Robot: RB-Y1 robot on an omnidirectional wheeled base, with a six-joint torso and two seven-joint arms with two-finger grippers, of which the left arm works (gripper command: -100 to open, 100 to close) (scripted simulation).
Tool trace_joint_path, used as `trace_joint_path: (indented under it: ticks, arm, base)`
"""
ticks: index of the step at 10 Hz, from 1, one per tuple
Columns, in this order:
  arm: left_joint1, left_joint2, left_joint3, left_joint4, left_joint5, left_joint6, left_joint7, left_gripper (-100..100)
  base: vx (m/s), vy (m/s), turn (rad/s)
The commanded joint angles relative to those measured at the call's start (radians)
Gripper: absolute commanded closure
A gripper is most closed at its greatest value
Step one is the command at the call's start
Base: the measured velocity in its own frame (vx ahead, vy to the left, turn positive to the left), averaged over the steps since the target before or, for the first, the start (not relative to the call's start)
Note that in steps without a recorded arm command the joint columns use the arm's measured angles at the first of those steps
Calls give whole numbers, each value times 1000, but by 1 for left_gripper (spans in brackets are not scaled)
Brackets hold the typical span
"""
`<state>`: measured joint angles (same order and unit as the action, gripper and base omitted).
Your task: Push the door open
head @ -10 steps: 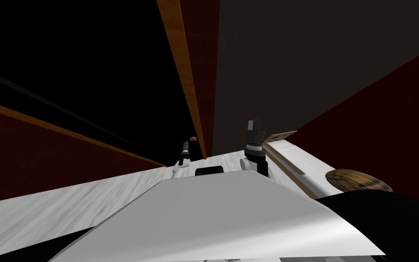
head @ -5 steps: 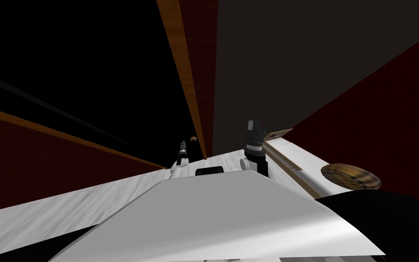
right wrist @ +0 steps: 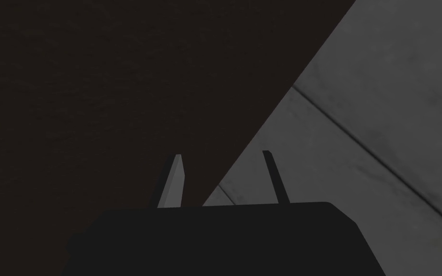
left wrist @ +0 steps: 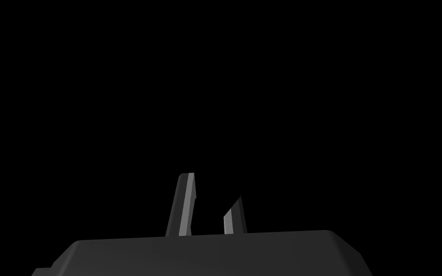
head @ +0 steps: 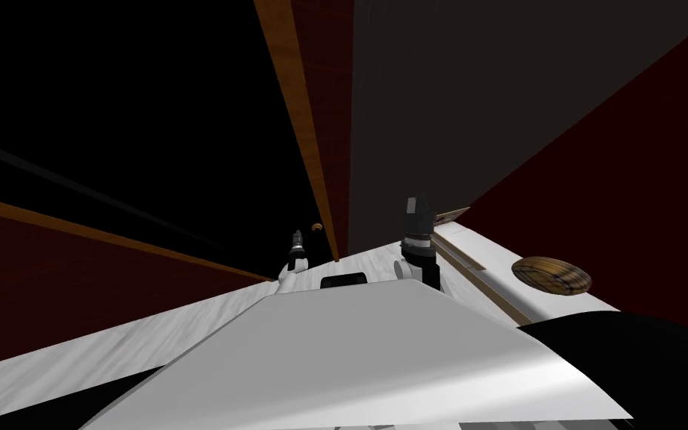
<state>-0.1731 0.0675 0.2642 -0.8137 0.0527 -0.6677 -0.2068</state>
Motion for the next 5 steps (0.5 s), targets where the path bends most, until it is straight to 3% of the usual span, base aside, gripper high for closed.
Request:
trace_joint_path:
  ticks: [1,5]
  arm:
    - [-13,17,38,4,9,-15,-17,100]
    - [-30,22,85,22,18,-34,-40,100]
  base:
    - [-4,34,-100]
    - [-7,36,-69]
